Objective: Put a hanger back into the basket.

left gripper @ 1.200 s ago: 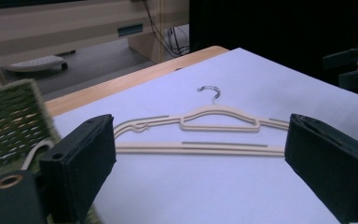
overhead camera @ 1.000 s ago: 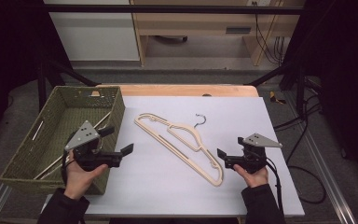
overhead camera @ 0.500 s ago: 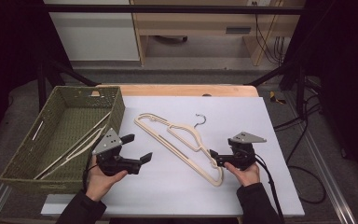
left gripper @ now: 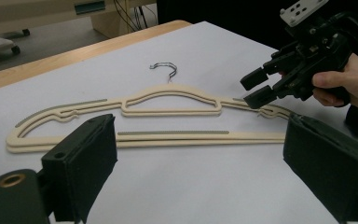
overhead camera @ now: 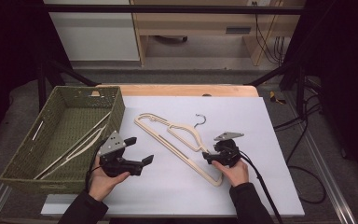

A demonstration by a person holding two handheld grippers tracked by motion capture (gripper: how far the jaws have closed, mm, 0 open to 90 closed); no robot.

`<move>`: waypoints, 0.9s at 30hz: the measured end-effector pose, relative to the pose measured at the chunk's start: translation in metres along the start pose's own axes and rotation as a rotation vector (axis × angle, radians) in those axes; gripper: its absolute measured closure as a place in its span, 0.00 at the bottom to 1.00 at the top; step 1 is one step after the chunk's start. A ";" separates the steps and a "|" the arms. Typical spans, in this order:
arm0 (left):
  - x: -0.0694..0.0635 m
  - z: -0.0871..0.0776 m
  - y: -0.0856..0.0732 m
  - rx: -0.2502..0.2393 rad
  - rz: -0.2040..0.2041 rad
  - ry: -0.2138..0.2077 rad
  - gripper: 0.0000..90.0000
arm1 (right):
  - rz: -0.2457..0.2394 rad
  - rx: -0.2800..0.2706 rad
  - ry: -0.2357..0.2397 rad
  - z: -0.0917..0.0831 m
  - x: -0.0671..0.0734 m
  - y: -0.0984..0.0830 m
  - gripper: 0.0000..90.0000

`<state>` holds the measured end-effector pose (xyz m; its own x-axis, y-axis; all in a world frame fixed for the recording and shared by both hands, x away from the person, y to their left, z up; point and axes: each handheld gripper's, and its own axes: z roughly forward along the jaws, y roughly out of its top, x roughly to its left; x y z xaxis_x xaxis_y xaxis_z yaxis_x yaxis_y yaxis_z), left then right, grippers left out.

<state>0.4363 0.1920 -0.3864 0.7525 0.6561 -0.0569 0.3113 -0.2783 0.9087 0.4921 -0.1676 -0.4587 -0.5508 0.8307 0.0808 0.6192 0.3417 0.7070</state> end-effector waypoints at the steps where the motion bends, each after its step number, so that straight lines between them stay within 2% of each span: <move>1: 0.000 0.000 0.000 0.001 -0.001 0.001 0.11 | 0.003 0.014 -0.003 0.003 0.000 -0.001 0.51; 2: 0.000 0.001 -0.001 0.002 -0.001 0.001 0.11 | -0.009 0.022 -0.004 0.005 -0.001 -0.001 0.53; 6: 0.001 0.003 -0.002 0.009 0.000 0.004 0.12 | 0.000 0.047 -0.010 0.009 -0.002 -0.002 0.64; 11: 0.002 0.004 -0.004 0.016 -0.003 0.002 0.13 | 0.013 0.085 -0.019 0.013 -0.002 -0.004 0.70; 15: 0.001 0.004 -0.004 0.015 0.002 0.002 0.14 | -0.006 0.086 -0.046 0.013 -0.002 -0.005 0.75; 21: 0.001 0.002 -0.004 0.013 0.002 0.008 0.15 | 0.030 0.072 -0.031 0.014 -0.001 -0.007 0.70; 24: 0.002 0.003 -0.004 0.016 0.003 0.007 0.15 | 0.012 0.074 -0.041 0.013 -0.003 -0.007 0.75; 27: 0.002 0.005 -0.005 0.024 -0.002 0.008 0.16 | 0.031 0.081 -0.043 0.012 -0.004 -0.006 0.85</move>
<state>0.4394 0.1916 -0.3932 0.7473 0.6622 -0.0549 0.3264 -0.2939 0.8984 0.4974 -0.1671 -0.4717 -0.5071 0.8591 0.0701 0.6796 0.3485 0.6455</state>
